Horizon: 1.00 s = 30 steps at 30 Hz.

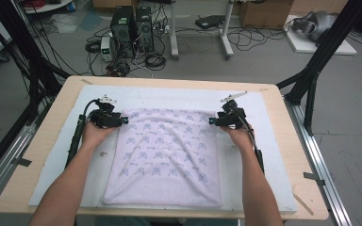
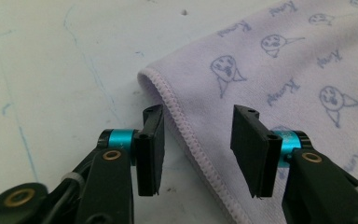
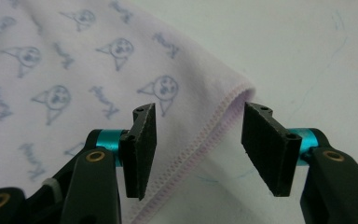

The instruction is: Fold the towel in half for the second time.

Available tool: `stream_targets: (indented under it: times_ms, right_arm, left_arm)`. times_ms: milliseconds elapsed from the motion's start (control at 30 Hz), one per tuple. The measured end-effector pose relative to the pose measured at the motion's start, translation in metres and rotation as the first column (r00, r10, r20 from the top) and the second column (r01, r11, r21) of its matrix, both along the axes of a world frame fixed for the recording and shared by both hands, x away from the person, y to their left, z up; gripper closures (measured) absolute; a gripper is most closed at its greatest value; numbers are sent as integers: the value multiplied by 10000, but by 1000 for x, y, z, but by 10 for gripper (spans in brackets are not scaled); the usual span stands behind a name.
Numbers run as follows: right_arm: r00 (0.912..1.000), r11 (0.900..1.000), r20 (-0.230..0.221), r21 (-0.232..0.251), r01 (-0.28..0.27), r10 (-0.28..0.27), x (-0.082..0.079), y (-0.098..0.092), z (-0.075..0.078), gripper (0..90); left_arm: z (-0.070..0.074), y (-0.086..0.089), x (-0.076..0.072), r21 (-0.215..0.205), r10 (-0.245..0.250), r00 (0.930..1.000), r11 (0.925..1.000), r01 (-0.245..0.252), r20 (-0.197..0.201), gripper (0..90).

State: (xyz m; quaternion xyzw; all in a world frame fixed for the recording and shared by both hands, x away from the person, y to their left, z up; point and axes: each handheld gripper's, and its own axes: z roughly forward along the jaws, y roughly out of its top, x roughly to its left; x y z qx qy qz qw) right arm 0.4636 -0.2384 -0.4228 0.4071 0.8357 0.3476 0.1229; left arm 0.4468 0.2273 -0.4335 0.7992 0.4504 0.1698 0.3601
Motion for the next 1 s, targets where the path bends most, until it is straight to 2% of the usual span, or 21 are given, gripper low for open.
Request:
stream_targets:
  times_ms: [67, 133, 167, 267, 367, 400, 500, 600, 733, 800, 867, 1000]
  right_arm:
    - [9998, 9996, -181, -275, 93, -98, 2, 2, -7, 440]
    - [9994, 9994, -333, -350, 53, -65, 4, 4, -12, 441]
    - [9997, 9991, -233, -412, 58, -68, 3, 6, -14, 449]
    - [9998, 9997, -139, -179, 158, -161, 0, 6, -16, 543]
    - [9988, 9999, -481, 106, -25, 30, -1, 8, -15, 723]
    - [9980, 9995, -610, 279, -164, 181, -1, 8, -15, 803]
    - [9965, 9986, -800, 486, -187, 225, -1, 8, -15, 834]
    - [9960, 9980, -836, 575, -258, 306, -1, 7, -13, 841]
    - [9976, 9950, -540, 930, -373, 425, -4, 4, -3, 842]
    - [9984, 9918, -203, 1179, -491, 519, -8, 1, 8, 842]
    - [9973, 9876, -32, 1388, -727, 739, -14, -1, 17, 842]
    - [9910, 9777, 281, 1623, -1334, 1305, -33, -2, 36, 842]
  left_arm:
    - [-5, -5, 1, 254, -94, 9998, 9996, 99, -189, 565]
    - [-5, -7, 1, 300, -97, 9999, 9995, 100, -109, 574]
    - [-5, -6, 1, 230, -107, 9998, 9997, 111, -161, 582]
    - [-5, -4, 2, 12, 11, 9996, 10000, -11, -280, 650]
    - [-5, -5, 2, -187, -211, 9991, 9996, 204, -381, 792]
    - [-6, -5, 2, -285, -166, 9990, 9995, 154, -405, 804]
    - [-6, -2, 3, -607, -119, 9982, 9981, 83, -583, 819]
    - [-4, 1, 2, -654, -41, 9984, 9979, 4, -565, 832]
    - [9, 7, -3, -853, -132, 9998, 9963, 122, -113, 835]
    - [18, 8, -9, -889, -296, 9994, 9956, 309, 153, 834]
    - [26, 11, -16, -822, -505, 9981, 9952, 533, 347, 834]
    - [45, 15, -35, -1066, -756, 9931, 9907, 851, 900, 833]
